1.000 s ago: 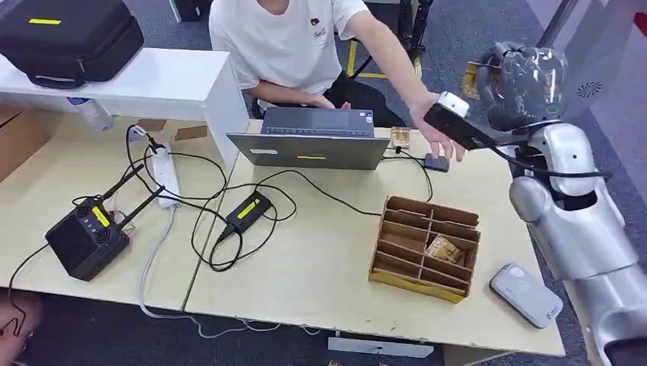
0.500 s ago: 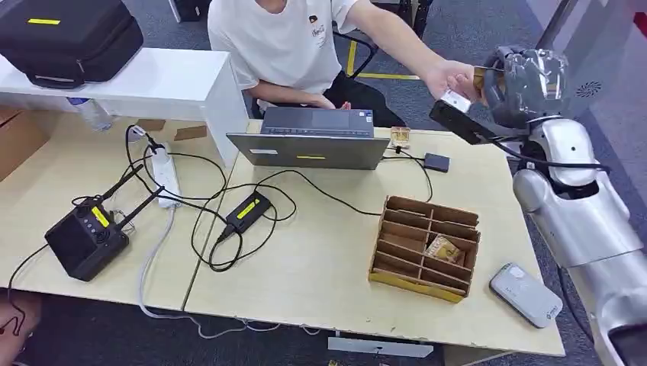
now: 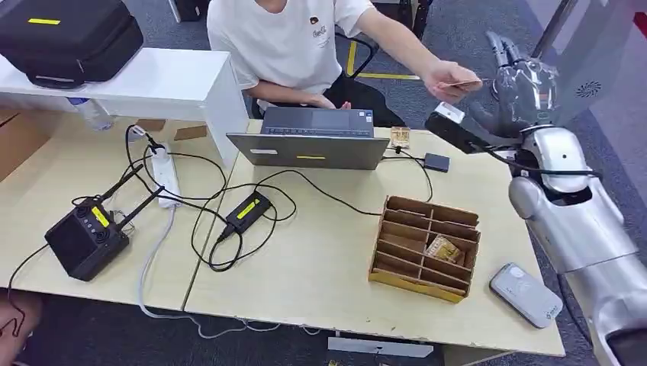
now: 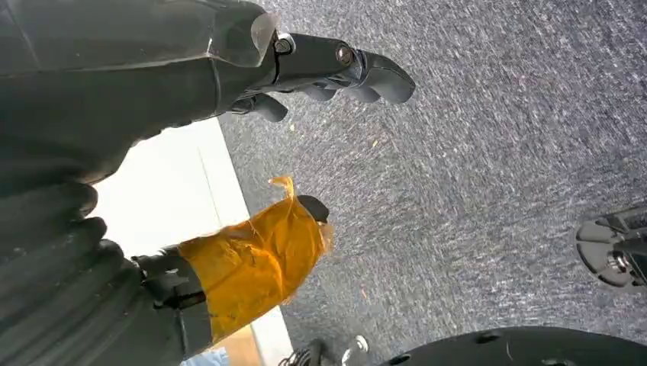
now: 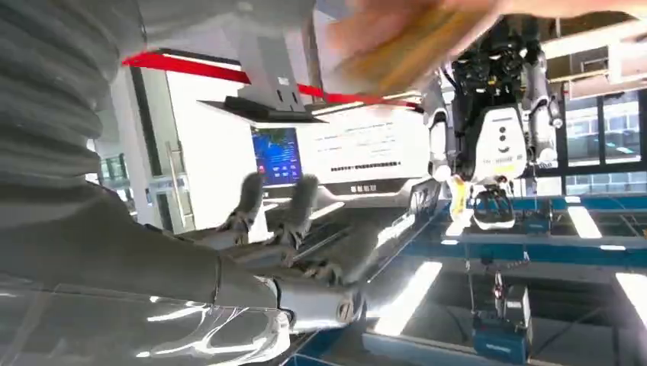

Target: Pass the card to the sensor for recognition and then transmit it.

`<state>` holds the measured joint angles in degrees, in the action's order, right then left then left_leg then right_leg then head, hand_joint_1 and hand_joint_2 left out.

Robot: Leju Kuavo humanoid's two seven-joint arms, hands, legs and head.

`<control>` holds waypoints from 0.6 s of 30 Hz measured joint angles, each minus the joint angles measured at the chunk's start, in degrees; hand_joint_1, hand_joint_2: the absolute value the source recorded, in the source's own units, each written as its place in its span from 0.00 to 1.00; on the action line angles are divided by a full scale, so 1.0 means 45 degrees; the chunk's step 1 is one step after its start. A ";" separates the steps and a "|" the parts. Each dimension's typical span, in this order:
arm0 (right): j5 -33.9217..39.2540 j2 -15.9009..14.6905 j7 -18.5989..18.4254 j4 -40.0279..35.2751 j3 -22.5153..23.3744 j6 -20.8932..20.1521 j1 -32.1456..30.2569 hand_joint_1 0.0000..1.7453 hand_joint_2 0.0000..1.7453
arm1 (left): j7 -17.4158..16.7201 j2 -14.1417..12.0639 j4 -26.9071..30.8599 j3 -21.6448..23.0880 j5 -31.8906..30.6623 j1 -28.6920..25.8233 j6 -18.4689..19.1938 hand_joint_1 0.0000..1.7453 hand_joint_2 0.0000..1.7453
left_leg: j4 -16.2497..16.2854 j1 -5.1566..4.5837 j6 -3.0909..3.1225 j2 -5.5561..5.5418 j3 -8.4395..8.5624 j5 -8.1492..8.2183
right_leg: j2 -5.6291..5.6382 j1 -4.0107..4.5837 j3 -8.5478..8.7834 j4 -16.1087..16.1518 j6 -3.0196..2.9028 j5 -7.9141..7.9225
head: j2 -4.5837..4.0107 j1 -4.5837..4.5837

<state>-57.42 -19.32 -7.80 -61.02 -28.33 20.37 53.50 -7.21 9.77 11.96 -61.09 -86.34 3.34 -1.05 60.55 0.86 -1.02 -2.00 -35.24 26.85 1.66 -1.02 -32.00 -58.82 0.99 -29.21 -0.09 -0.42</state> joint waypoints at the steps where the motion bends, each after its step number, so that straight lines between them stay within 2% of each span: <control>1: -0.0030 -0.0043 0.0000 0.0005 0.0000 0.0000 -0.0032 0.00 1.00 | -0.0015 0.0000 0.0000 0.0000 0.0000 0.0000 0.0000 0.00 1.00 | 0.0000 0.0000 0.0000 0.0000 -0.0001 0.0000 | 0.0000 0.0000 0.0000 0.0000 0.0000 0.0000 | 0.0000 0.0000; 15: -0.0194 -0.0447 -0.0092 0.0097 0.0000 -0.0019 -0.0166 0.00 1.00 | -0.0068 0.0000 0.0000 0.0000 0.0015 -0.0006 0.0000 0.00 1.00 | 0.0000 -0.0001 0.0000 0.0001 0.0002 0.0000 | 0.0002 -0.0002 -0.0007 0.0000 0.0000 0.0000 | 0.0000 0.0000; 18: -0.0448 -0.0983 -0.0136 0.0214 0.0019 -0.0151 -0.0168 0.00 1.00 | -0.0112 0.0000 0.0000 0.0000 0.0068 -0.0013 0.0000 0.00 1.00 | 0.0005 -0.0003 0.0001 -0.0037 -0.0003 0.0000 | -0.0031 -0.0006 -0.0004 0.0006 0.0001 -0.0002 | 0.0000 0.0000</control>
<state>-59.43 -23.74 -8.41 -60.06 -28.24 19.69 52.75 -7.72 9.77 11.96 -61.09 -86.03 3.28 -1.05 60.57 0.84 -1.02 -2.17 -35.26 26.85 1.53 -1.05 -32.02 -58.79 1.00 -29.21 -0.09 -0.42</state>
